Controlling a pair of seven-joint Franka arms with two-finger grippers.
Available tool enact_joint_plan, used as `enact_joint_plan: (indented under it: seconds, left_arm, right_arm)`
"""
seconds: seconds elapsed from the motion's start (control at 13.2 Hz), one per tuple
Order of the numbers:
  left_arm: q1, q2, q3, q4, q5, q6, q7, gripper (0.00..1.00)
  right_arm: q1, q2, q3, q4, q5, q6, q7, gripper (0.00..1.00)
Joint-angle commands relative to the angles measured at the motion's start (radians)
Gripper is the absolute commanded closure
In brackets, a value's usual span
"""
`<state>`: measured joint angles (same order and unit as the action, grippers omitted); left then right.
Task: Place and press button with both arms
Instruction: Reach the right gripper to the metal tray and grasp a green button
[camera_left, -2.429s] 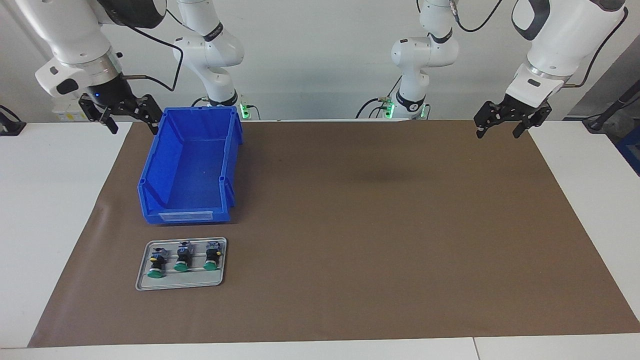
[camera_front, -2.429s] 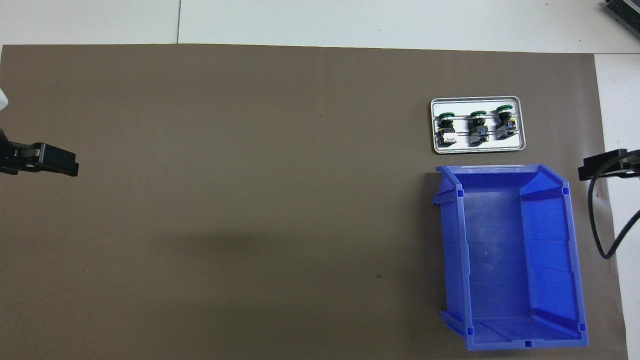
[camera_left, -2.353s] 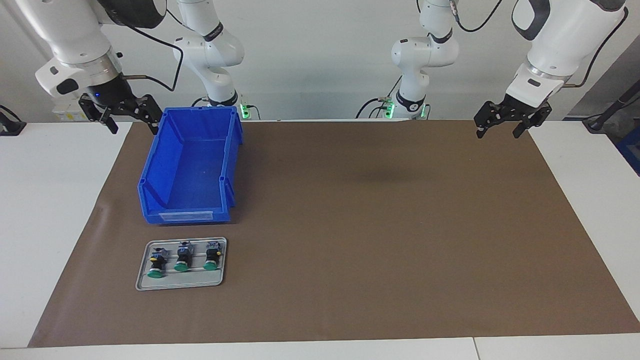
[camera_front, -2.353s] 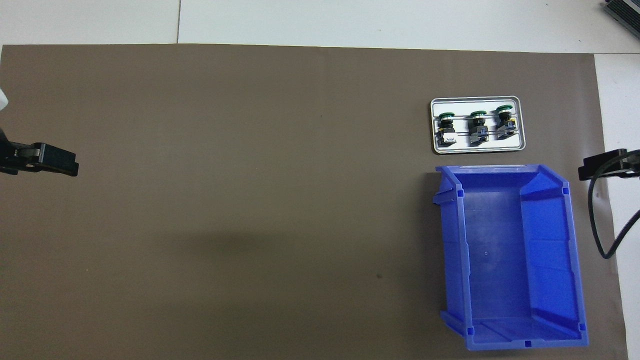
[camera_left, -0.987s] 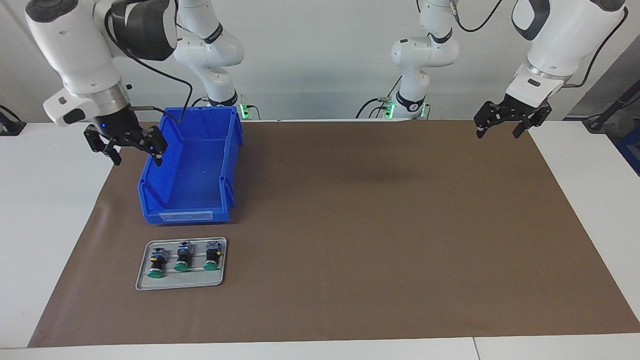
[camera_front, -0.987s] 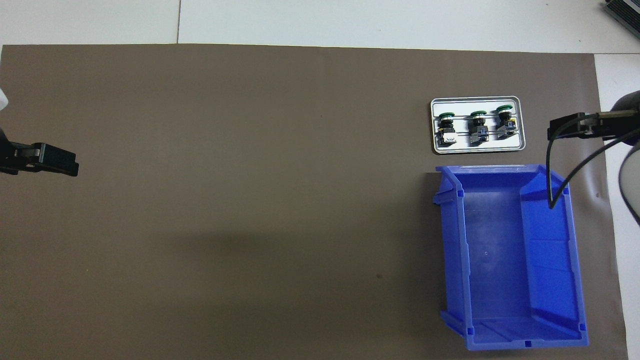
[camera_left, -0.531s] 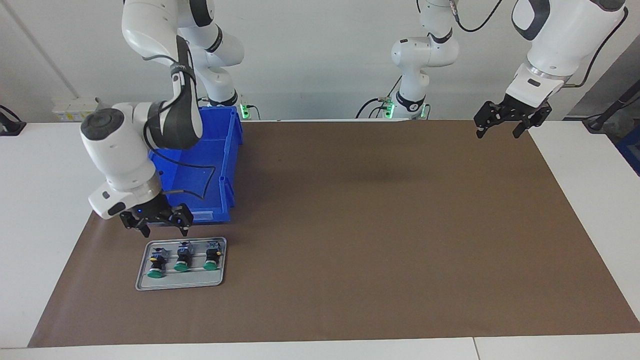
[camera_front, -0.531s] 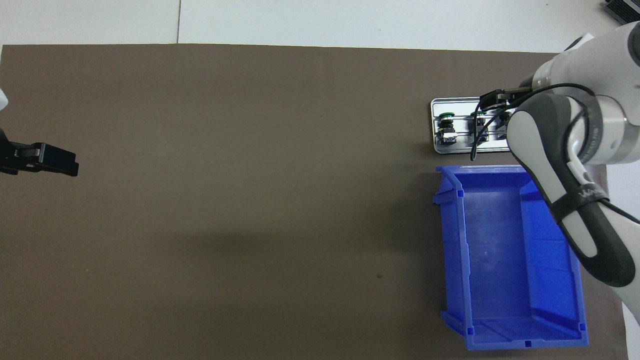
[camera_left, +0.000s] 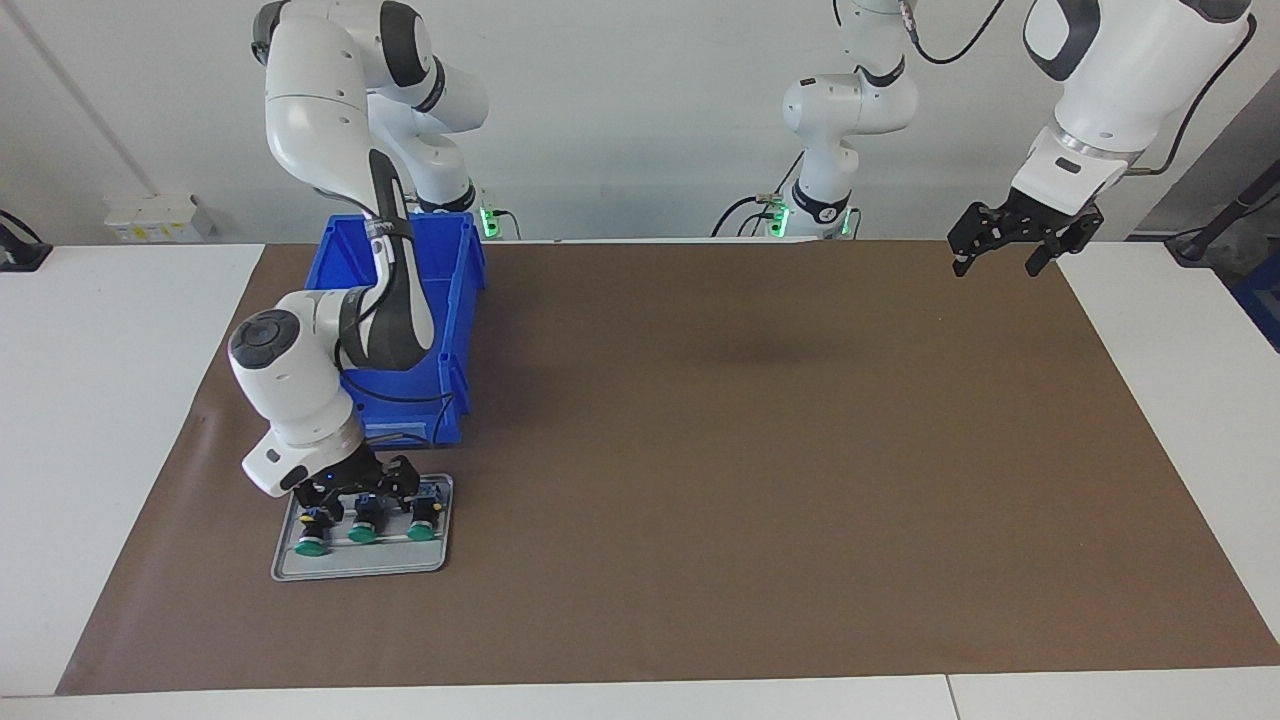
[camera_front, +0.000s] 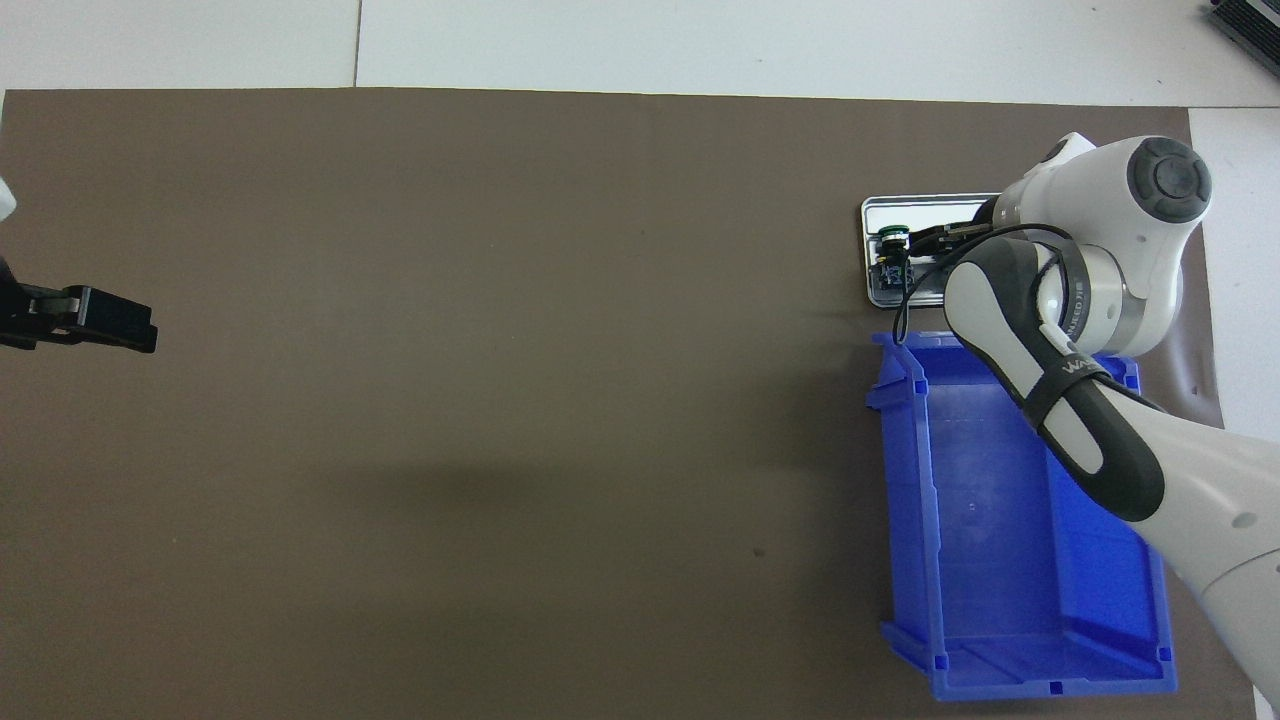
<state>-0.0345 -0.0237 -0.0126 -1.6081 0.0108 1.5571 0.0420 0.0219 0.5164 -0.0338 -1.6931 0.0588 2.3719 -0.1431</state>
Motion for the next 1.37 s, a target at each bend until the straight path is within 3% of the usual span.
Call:
enact_joint_plan:
  seconds: [0.0,0.3,0.61,0.68,0.76,0.83,1.06,1.29]
  left_arm:
    - [0.011,-0.030,-0.006,-0.035,-0.011,0.014,0.007,0.00]
    - [0.011,-0.030,-0.006,-0.035,-0.011,0.014,0.007,0.00]
    - [0.011,-0.030,-0.006,-0.035,-0.011,0.014,0.007,0.00]
    - [0.011,-0.030,-0.006,-0.035,-0.011,0.014,0.007,0.00]
    - [0.011,-0.030,-0.006,-0.035,-0.011,0.015,0.007,0.00]
    - [0.011,-0.030,-0.006,-0.035,-0.011,0.014,0.007,0.00]
    - [0.011,-0.030,-0.006,-0.035,-0.011,0.014,0.007,0.00]
    - [0.011,-0.030,-0.006,-0.035,-0.011,0.014,0.007,0.00]
  right_arm:
    - [-0.033,-0.007,0.009,-0.028,0.032,0.024,-0.066,0.00]
    - [-0.031,0.004,0.009,-0.049,0.032,0.075,-0.059,0.01]
    - [-0.031,0.016,0.009,-0.051,0.033,0.095,-0.058,0.14]
    - [-0.031,0.017,0.009,-0.051,0.033,0.096,-0.061,0.30]
    - [-0.031,0.017,0.009,-0.051,0.033,0.095,-0.061,0.79]
    - [-0.025,0.017,0.009,-0.049,0.033,0.090,-0.053,1.00]
    - [-0.019,0.014,0.006,-0.002,0.033,0.038,-0.023,1.00]
    - [-0.014,0.022,0.006,0.146,0.026,-0.158,0.170,1.00]
